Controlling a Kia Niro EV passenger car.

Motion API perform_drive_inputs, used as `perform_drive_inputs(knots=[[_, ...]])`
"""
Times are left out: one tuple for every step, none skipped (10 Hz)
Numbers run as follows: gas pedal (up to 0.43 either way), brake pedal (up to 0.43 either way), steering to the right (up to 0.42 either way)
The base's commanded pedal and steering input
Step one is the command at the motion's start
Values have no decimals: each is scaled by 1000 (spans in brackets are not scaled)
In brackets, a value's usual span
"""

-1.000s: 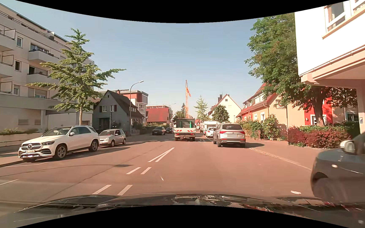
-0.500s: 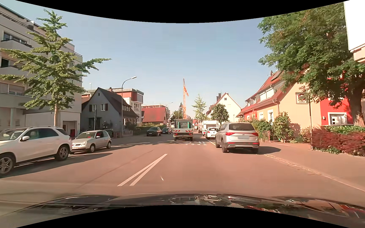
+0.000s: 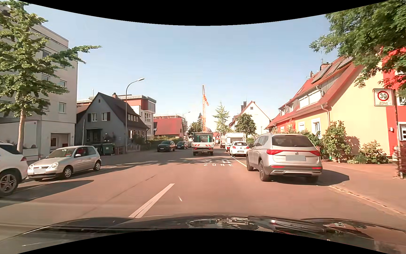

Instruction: Follow the waypoints while adhering to traffic rules and regulations

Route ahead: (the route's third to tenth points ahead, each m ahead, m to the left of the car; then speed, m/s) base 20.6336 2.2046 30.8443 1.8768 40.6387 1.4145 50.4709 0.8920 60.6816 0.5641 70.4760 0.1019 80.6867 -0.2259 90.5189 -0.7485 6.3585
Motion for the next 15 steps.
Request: perform_drive_inputs(knots=[[138,0,7],[130,0,7],[130,0,7],[118,0,7],[110,0,6],[110,0,5],[110,0,4],[110,0,3],[110,0,2],[98,0,0],[98,0,-2],[98,0,-4],[98,0,-5],[98,0,-5],[98,0,-5]])
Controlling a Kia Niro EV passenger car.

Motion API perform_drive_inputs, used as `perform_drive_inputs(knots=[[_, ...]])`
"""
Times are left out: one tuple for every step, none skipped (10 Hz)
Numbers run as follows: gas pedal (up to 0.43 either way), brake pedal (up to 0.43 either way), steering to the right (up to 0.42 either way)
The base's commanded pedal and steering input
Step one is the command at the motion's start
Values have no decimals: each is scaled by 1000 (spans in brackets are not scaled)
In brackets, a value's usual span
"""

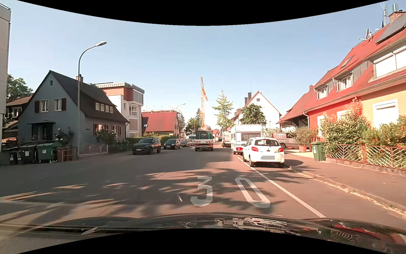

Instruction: Follow the waypoints while adhering to traffic rules and regulations

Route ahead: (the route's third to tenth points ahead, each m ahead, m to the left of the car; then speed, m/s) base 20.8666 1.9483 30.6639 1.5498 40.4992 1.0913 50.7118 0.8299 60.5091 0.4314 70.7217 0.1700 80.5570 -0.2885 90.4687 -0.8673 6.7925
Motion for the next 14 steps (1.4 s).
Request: perform_drive_inputs(knots=[[98,0,-5],[98,0,-5],[98,0,-5],[87,0,-5],[87,0,-5],[87,0,-5],[87,0,-4],[87,0,-3],[87,0,-1],[87,0,0],[87,0,1],[87,0,2],[87,0,3],[87,0,3]])
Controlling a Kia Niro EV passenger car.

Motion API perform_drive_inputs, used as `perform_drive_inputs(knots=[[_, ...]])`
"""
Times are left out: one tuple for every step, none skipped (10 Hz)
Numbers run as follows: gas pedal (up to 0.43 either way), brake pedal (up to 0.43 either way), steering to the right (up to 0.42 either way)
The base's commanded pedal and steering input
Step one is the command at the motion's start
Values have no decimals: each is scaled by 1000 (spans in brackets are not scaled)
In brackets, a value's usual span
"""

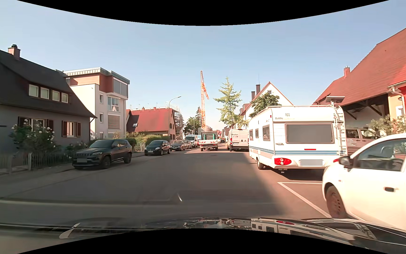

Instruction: Follow the waypoints while adhering to traffic rules and regulations

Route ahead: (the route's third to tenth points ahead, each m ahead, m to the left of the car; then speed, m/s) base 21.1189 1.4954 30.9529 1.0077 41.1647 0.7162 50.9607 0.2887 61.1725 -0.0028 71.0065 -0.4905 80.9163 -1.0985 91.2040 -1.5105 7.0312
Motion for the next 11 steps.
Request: perform_drive_inputs(knots=[[87,0,3],[87,0,4],[87,0,5],[87,0,7],[79,0,8],[67,0,8],[47,0,8],[28,0,8],[20,0,10],[8,0,14],[0,0,16]])
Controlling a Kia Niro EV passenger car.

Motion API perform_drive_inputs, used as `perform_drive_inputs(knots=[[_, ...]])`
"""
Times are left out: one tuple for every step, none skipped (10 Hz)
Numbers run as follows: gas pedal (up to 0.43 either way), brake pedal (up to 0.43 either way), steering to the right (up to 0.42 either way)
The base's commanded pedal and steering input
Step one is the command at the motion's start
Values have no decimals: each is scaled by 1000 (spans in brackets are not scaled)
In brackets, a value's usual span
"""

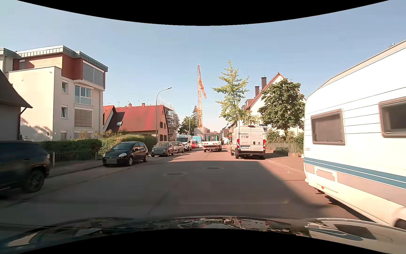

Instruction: Follow the waypoints while adhering to traffic rules and regulations

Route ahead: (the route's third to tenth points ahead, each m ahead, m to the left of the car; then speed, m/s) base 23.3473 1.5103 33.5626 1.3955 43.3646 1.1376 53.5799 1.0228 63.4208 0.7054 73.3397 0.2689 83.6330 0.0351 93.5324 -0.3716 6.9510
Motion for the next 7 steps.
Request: perform_drive_inputs(knots=[[0,0,15],[0,0,12],[0,0,11],[0,0,11],[0,0,10],[0,0,8],[0,0,7]])
